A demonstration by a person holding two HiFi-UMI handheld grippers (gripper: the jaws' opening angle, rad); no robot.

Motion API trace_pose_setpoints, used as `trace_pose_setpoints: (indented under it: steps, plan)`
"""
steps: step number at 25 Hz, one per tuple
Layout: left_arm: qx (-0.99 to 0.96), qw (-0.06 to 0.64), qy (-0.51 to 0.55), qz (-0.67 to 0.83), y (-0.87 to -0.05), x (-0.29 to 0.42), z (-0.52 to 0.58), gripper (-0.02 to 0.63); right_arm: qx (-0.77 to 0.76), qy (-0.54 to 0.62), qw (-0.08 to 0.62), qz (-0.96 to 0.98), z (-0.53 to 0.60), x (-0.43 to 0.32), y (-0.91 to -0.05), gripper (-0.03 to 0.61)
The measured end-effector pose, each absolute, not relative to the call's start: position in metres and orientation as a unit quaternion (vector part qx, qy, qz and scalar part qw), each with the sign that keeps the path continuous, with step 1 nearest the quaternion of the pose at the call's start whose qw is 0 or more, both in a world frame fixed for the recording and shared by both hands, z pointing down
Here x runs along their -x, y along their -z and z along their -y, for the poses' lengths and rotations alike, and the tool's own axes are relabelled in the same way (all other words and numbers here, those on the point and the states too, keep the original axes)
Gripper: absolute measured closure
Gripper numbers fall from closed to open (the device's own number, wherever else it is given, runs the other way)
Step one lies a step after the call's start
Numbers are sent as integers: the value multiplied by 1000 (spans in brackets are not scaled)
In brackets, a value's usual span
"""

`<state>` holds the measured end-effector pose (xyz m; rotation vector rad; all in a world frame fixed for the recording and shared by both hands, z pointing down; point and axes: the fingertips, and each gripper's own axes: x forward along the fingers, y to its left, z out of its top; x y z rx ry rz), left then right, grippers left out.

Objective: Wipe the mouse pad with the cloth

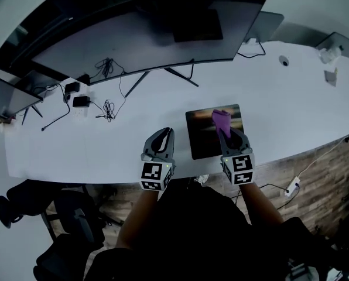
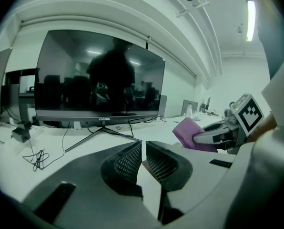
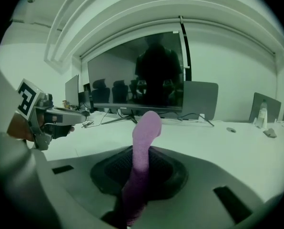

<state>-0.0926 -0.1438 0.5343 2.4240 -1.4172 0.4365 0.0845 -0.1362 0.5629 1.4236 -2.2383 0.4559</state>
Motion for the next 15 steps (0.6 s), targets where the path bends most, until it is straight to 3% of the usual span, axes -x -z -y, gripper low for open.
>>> trace_pose_setpoints:
  steps: [15]
  plan:
    - [-830, 184, -150, 505, -562, 155, 153, 569, -475, -248, 256, 805, 169, 6, -611, 506]
